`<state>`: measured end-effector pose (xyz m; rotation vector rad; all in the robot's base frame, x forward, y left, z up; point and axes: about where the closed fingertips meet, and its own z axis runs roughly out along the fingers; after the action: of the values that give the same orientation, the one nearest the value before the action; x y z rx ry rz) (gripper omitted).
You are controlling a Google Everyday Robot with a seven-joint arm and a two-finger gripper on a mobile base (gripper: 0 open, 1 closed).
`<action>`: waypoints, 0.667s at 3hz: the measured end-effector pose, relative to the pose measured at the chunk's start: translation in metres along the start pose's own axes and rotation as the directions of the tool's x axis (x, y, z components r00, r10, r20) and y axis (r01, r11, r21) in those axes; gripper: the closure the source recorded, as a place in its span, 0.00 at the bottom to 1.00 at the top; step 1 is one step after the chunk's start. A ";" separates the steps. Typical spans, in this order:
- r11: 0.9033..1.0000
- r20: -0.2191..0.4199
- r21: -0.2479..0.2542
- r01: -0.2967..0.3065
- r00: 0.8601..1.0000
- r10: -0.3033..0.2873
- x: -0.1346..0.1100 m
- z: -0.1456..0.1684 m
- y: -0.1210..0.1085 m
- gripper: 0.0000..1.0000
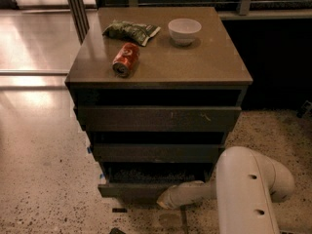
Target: Close bottom drawer
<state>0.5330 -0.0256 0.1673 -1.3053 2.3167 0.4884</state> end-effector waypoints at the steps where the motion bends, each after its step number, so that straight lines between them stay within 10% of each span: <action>1: 0.999 0.000 0.051 0.018 1.000 -0.018 -0.010 0.008 -0.039 1.00; 2: 0.999 0.000 0.051 0.018 1.000 -0.018 -0.010 0.008 -0.039 1.00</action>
Offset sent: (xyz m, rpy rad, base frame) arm 0.0299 -0.0066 -0.0056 -0.0232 -0.0338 -0.0064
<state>0.5724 -0.0338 0.1619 -1.3003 2.2997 0.4211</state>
